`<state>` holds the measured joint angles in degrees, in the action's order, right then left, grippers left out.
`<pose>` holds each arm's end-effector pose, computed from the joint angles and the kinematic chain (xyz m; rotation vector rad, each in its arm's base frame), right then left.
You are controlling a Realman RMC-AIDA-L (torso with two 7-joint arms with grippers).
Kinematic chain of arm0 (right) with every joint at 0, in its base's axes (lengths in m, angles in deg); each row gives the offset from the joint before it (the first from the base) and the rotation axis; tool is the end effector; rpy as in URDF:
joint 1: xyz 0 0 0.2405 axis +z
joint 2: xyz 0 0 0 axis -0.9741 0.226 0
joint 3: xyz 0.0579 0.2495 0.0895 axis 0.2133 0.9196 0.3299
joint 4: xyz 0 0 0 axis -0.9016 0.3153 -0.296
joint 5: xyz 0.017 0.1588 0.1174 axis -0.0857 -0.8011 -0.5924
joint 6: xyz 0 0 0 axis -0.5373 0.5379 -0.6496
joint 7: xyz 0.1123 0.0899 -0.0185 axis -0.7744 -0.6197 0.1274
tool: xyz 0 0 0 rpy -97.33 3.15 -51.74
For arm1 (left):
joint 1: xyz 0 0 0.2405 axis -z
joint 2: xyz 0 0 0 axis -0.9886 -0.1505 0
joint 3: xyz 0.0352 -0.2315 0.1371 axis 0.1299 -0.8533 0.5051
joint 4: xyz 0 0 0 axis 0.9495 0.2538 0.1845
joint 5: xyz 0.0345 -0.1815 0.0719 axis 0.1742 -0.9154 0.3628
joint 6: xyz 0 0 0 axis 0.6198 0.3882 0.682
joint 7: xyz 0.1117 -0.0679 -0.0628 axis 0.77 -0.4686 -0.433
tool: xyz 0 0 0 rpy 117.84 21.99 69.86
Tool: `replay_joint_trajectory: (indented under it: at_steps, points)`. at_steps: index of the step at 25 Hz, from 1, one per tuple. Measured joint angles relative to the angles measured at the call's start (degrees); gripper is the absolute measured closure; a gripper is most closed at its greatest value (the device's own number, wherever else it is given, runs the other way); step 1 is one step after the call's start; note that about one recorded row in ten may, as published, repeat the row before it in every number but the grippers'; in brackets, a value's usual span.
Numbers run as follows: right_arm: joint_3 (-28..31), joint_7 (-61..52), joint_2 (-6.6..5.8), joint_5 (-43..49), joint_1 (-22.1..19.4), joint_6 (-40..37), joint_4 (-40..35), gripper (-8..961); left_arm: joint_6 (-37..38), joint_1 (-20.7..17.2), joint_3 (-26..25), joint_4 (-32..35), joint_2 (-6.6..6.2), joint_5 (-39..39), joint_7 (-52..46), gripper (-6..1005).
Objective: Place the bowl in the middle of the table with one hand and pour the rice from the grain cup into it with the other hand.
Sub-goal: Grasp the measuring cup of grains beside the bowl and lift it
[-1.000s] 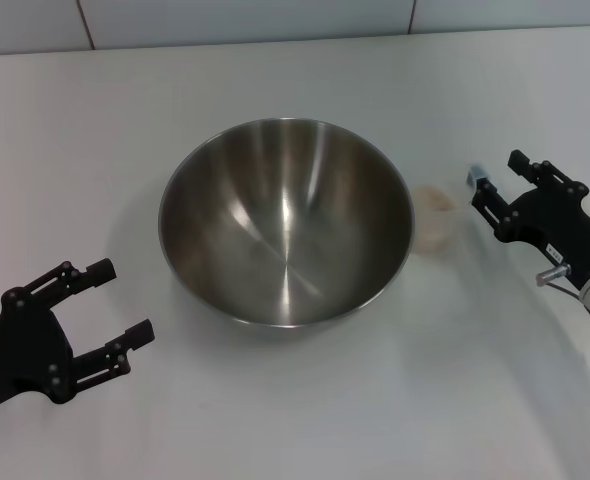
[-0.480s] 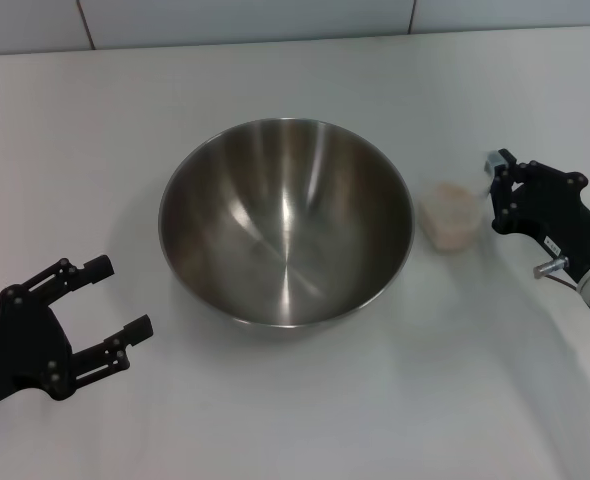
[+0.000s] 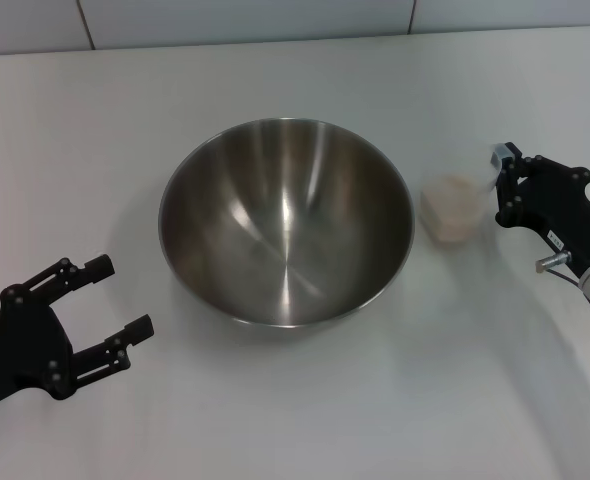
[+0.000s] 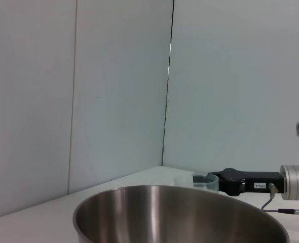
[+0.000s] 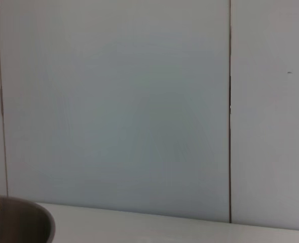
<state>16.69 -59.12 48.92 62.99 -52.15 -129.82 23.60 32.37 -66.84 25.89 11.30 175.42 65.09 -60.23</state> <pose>0.3357 0.3024 -0.0510 -1.8423 0.5673 0.6622 -0.3313 0.2238 -0.0058 -2.4869 -0.3719 -0.9272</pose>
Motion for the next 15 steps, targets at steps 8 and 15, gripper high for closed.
replay_joint_trajectory:
  at_steps: [8, 15]
  points:
    - [0.01, 0.0, -0.04, 0.0, -0.06, -0.12, 0.06, 938, -0.08, 0.06, 0.0, 0.1, 0.0, 0.0, 0.01, 189]
    - [3.83, 0.04, -0.14, 0.01, -1.48, -7.31, 0.04, 938, -0.08, 0.09, 0.0, 0.04, 0.0, 0.0, -0.05, 189]
